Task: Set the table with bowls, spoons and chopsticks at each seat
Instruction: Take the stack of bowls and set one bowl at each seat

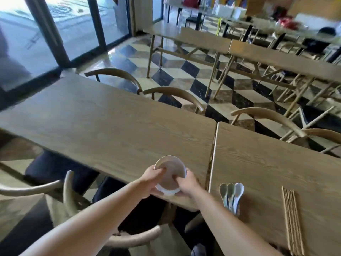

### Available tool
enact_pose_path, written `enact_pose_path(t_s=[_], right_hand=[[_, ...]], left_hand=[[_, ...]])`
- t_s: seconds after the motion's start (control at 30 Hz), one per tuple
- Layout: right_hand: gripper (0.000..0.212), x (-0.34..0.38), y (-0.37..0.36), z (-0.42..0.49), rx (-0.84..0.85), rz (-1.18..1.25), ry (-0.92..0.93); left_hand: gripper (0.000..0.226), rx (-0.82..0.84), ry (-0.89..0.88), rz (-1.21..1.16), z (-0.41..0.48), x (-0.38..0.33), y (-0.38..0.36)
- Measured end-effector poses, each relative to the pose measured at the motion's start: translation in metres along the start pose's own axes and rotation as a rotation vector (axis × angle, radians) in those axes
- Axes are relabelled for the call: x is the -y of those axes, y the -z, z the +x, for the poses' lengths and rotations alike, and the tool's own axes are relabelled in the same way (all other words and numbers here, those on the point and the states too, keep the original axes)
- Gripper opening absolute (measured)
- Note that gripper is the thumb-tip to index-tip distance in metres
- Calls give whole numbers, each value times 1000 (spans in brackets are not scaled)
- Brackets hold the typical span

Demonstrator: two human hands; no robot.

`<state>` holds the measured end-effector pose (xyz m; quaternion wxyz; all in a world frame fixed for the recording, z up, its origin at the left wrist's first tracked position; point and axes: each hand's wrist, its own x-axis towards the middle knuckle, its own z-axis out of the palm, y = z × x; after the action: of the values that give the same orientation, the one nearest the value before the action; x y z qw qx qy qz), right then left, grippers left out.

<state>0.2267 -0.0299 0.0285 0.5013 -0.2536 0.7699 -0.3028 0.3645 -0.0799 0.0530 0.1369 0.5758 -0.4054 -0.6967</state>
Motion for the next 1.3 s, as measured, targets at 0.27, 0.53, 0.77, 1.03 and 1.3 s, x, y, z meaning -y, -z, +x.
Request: enact_pose_path(t_s=[0.27,0.53,0.77,1.03,1.3], right_hand=[[34,29,-83,-12,-8,-15,26],[31,62,-122,18,72,-105,45],[32,101,-168,46,36,-78,-20],[30,168,-266,111,-150,9,-122],[29,233,-356,166,-161,33,-132]], left_hand=[[21,-17,37,23,-4,7,88],[21,-64,44,-32,16,-1,137],[20,-22,54,-13,55,-24,191],[9,132,71,99,151,-76,298],[10,139,91,126,218,-114,401]])
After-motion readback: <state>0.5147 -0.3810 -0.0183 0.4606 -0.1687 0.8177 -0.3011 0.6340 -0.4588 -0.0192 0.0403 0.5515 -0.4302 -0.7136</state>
